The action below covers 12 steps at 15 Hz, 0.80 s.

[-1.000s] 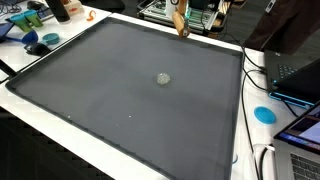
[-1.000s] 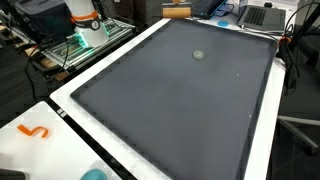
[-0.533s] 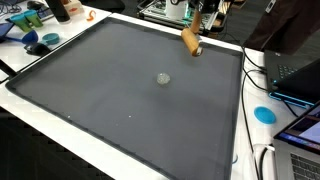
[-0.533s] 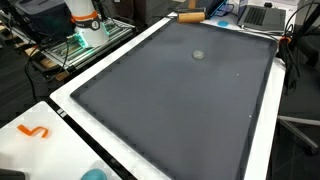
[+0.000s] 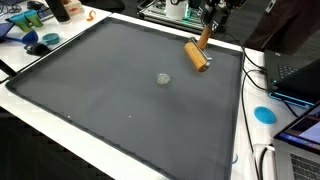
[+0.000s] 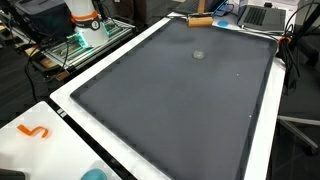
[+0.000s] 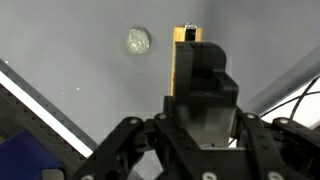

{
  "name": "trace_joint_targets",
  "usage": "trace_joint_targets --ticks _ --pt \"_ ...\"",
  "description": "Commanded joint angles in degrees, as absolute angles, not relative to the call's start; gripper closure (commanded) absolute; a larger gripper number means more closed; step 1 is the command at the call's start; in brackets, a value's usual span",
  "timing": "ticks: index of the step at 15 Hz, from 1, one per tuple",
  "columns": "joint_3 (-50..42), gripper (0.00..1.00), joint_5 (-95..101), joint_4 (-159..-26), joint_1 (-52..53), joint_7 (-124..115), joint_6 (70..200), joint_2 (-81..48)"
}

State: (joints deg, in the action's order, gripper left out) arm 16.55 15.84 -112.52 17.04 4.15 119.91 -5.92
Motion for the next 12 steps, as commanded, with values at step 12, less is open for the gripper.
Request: trace_joint_targets --ticks 12 --pt "16.7 0.76 20.39 -109.23 19.93 1.22 119.39 -9.69"
